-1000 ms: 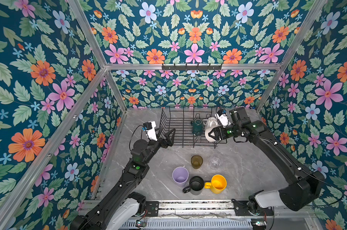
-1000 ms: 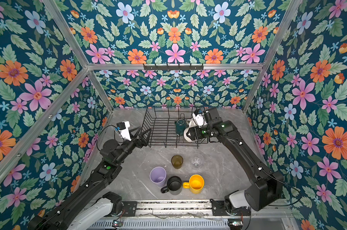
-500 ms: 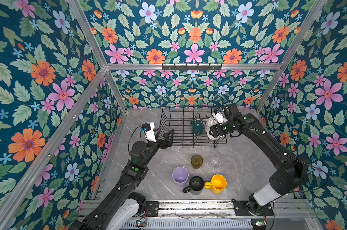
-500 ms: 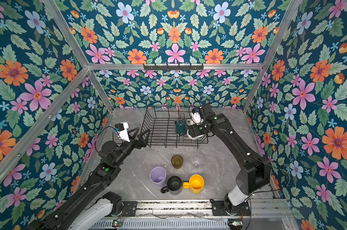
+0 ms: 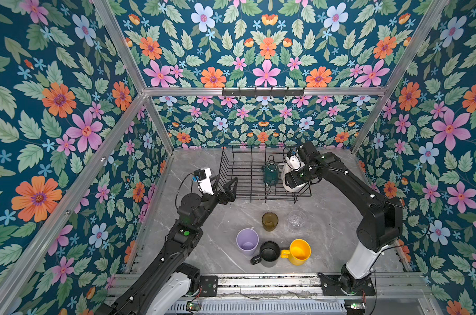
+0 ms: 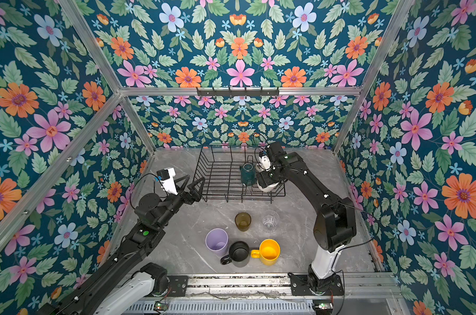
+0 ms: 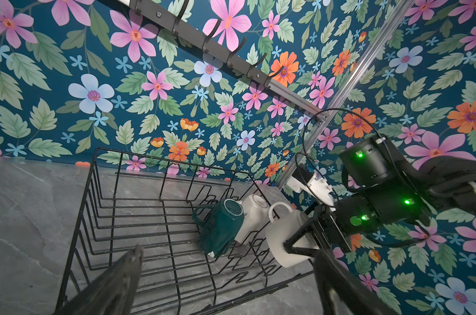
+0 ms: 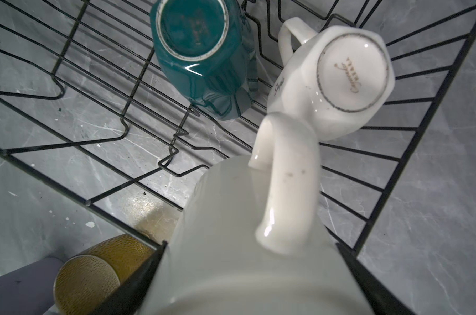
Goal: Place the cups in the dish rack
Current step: 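Lower the red-lined mug upside down in front of the white mug with the right gripper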
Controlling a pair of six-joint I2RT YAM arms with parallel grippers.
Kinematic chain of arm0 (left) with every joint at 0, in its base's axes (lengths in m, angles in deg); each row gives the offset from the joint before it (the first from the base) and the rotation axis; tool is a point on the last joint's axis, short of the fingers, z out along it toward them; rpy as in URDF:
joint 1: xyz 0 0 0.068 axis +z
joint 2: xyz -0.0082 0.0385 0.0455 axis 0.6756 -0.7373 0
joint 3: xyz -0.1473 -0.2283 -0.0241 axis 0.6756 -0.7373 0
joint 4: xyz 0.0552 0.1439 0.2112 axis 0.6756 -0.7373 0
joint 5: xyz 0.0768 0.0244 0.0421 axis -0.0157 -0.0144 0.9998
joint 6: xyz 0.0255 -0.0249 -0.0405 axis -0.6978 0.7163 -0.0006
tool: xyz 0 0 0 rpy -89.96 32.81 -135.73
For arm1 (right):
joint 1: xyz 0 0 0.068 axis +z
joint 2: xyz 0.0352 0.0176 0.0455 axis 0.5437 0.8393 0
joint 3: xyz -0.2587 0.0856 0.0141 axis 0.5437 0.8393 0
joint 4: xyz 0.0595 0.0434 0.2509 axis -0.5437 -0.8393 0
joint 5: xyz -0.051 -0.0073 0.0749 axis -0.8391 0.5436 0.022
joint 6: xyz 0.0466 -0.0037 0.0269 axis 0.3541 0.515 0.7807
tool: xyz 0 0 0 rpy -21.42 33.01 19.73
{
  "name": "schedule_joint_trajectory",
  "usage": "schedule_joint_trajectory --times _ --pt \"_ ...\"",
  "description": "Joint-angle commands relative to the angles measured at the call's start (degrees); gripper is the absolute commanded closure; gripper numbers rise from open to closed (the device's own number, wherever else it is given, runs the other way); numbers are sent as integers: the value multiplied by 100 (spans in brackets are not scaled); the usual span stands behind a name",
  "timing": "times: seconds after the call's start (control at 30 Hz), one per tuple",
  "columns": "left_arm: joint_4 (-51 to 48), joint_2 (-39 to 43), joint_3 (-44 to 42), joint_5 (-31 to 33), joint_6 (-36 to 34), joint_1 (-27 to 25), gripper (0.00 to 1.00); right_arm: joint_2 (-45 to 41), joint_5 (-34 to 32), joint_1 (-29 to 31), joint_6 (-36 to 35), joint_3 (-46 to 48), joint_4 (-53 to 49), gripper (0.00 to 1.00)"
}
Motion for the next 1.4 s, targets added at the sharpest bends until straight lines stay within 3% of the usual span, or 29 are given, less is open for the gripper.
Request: schedule_joint_trajectory --times 0.0,1.23,1.37 --pt "48 25 0 32 -114 9 0 102 -142 4 -194 -70 66 100" --pt "-73 139 -61 115 -114 3 0 1294 -322 71 -306 -308 -144 100" --pt "-105 167 -61 134 -112 5 0 1321 -369 72 -273 -291 -140 75"
